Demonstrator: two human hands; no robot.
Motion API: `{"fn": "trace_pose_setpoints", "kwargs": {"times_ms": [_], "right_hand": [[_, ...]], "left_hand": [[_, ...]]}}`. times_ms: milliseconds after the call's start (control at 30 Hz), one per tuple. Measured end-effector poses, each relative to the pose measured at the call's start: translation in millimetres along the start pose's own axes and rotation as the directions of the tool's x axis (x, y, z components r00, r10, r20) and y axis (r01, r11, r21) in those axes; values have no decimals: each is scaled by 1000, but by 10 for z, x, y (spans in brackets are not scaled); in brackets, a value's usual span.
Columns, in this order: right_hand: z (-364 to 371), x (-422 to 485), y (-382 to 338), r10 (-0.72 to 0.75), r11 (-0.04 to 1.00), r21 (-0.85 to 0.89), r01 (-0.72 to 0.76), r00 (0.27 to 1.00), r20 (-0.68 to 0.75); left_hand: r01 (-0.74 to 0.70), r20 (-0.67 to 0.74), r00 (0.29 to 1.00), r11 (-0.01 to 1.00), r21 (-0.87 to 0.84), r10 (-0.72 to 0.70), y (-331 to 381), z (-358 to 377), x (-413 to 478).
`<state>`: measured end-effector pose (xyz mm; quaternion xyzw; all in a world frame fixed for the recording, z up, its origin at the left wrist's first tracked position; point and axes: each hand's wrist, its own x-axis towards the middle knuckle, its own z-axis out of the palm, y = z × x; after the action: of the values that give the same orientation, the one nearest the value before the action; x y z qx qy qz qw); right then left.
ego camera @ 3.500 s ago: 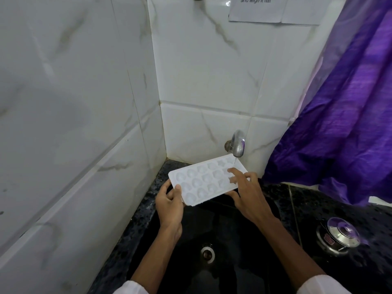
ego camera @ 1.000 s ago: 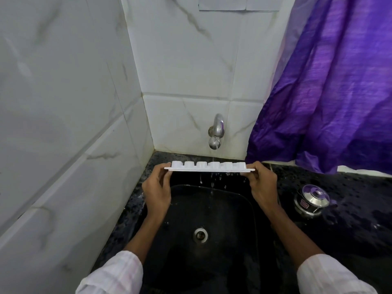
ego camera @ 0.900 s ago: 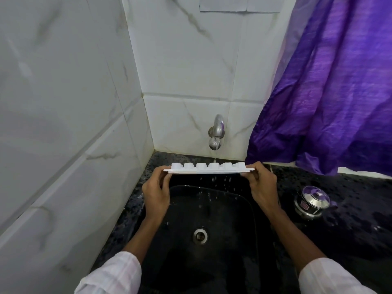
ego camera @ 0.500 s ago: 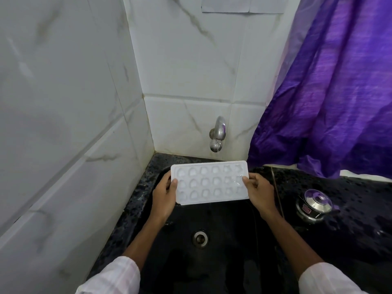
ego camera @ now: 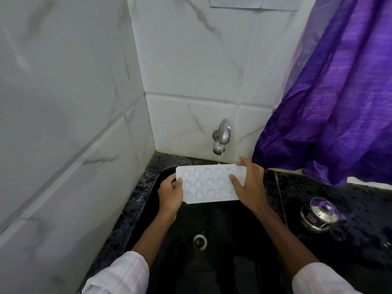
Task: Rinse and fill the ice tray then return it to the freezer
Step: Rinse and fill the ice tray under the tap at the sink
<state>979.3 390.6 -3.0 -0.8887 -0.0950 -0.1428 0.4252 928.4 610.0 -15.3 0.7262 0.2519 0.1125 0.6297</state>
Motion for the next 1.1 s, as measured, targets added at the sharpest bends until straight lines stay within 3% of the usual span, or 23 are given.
{"fn": "trace_pose_setpoints", "kwargs": {"times_ms": [467,700,1100], "right_hand": [[261,241,-93,-64,976,-183,116,962,265],[300,210,-94,-65,990,-113,89,976,206],[309,182,-126,-100,972,-193,134,979,176]], "left_hand": [[18,-30,999,1000,-5,-18,107,77,72],[16,-55,998,1000,6,-15,135,115,67],[4,-56,998,1000,-21,-5,203,130,45]]}}
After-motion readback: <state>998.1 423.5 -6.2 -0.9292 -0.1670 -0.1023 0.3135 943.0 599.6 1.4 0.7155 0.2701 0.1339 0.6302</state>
